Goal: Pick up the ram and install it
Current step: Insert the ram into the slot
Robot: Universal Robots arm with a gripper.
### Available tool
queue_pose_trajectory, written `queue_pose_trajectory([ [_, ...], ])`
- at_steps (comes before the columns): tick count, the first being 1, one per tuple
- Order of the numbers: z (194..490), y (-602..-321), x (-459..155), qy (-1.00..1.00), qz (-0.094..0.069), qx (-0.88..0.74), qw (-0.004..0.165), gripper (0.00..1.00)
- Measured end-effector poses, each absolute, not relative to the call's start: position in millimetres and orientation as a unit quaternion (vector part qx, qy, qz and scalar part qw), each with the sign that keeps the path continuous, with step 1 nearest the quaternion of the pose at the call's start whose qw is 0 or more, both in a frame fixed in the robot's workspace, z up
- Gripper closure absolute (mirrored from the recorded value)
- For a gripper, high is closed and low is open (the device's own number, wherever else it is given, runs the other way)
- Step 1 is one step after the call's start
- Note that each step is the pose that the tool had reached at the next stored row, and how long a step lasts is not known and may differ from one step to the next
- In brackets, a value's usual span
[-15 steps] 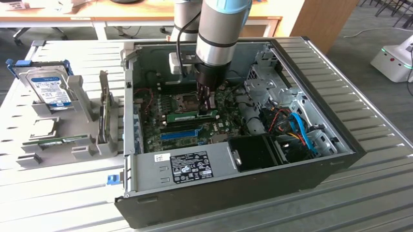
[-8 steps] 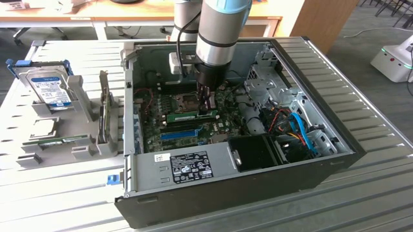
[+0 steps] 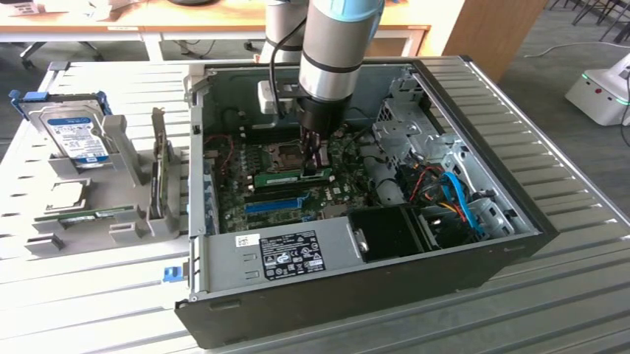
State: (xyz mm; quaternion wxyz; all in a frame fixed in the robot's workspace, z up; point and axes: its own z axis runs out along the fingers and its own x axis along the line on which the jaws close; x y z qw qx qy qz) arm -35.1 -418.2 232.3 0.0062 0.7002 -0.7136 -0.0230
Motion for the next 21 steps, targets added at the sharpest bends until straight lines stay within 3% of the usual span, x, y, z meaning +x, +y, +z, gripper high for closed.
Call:
queue_pose_trajectory([
  [21,231.7,-417.5,-35.0,-0.712,-0.023,0.702,0.006,0.89],
])
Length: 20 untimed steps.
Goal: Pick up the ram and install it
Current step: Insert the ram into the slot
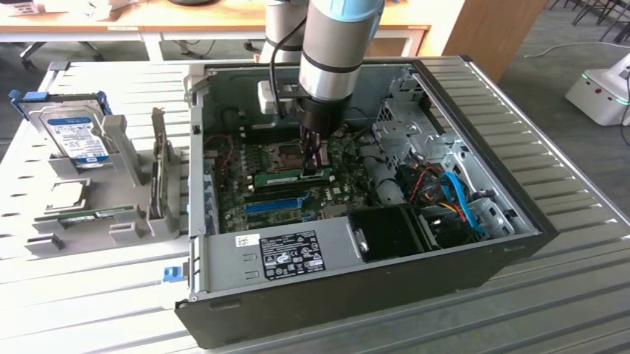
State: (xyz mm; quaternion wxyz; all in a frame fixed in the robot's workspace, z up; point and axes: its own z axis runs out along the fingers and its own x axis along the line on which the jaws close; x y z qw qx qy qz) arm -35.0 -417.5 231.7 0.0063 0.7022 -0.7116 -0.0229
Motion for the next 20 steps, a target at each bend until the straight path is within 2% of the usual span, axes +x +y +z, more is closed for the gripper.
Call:
queue_pose_trajectory([
  [20,229.4,-417.5,-35.0,-0.712,-0.023,0.702,0.006,0.89],
])
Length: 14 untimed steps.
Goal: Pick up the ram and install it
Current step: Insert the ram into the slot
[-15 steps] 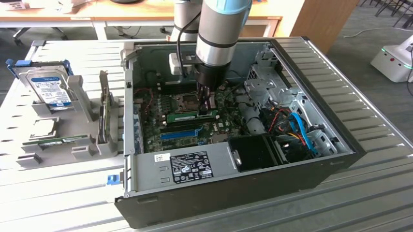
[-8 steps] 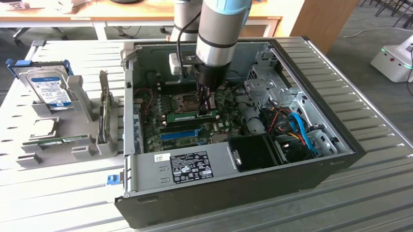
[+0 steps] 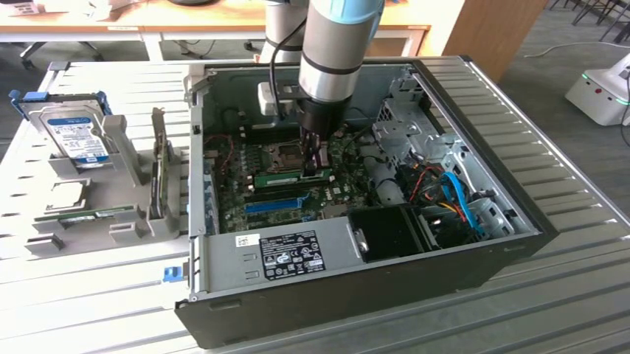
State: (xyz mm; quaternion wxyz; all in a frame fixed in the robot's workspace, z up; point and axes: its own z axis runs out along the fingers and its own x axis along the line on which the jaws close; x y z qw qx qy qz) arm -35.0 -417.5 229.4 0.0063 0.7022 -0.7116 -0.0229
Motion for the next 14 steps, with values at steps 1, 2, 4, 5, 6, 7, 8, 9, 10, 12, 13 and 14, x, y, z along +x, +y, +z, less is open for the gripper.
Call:
queue_pose_trajectory([
  [1,229.1,-417.5,-35.0,-0.712,-0.023,0.702,0.006,0.89],
  [2,228.9,-417.5,-35.0,-0.712,-0.023,0.702,0.006,0.89],
  [4,228.4,-417.5,-35.0,-0.712,-0.023,0.702,0.006,0.89],
  [5,228.2,-417.5,-34.9,-0.712,-0.023,0.702,0.006,0.89],
  [6,227.9,-417.5,-34.9,-0.712,-0.023,0.702,0.006,0.89],
  [7,227.7,-417.5,-35.0,-0.712,-0.023,0.702,0.006,0.89],
  [8,227.5,-417.5,-34.9,-0.712,-0.023,0.702,0.006,0.89],
  [9,227.2,-417.5,-35.0,-0.712,-0.023,0.702,0.006,0.89],
  [10,227.0,-417.5,-35.0,-0.712,-0.023,0.702,0.006,0.89],
  [12,226.5,-417.5,-34.9,-0.712,-0.023,0.702,0.006,0.89],
  [13,226.2,-417.5,-35.0,-0.712,-0.023,0.702,0.006,0.89],
  [14,225.9,-417.5,-34.9,-0.712,-0.023,0.702,0.006,0.89],
])
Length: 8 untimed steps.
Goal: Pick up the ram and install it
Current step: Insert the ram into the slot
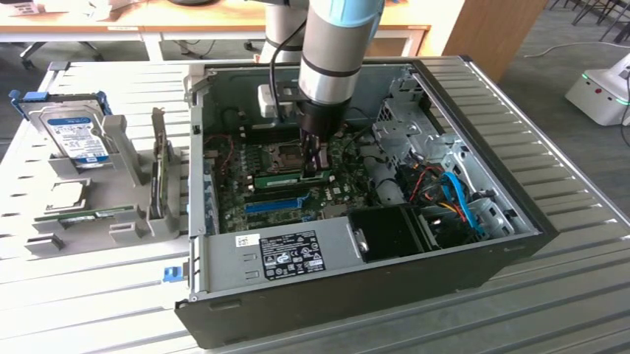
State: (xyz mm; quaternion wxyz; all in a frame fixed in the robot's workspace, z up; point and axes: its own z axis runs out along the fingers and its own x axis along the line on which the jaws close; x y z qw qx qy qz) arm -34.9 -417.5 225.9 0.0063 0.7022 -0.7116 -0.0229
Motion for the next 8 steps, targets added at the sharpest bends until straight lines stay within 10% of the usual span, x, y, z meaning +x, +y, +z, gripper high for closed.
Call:
queue_pose_trajectory([
  [8,225.0,-417.5,-35.0,-0.712,-0.023,0.702,0.006,0.89],
])
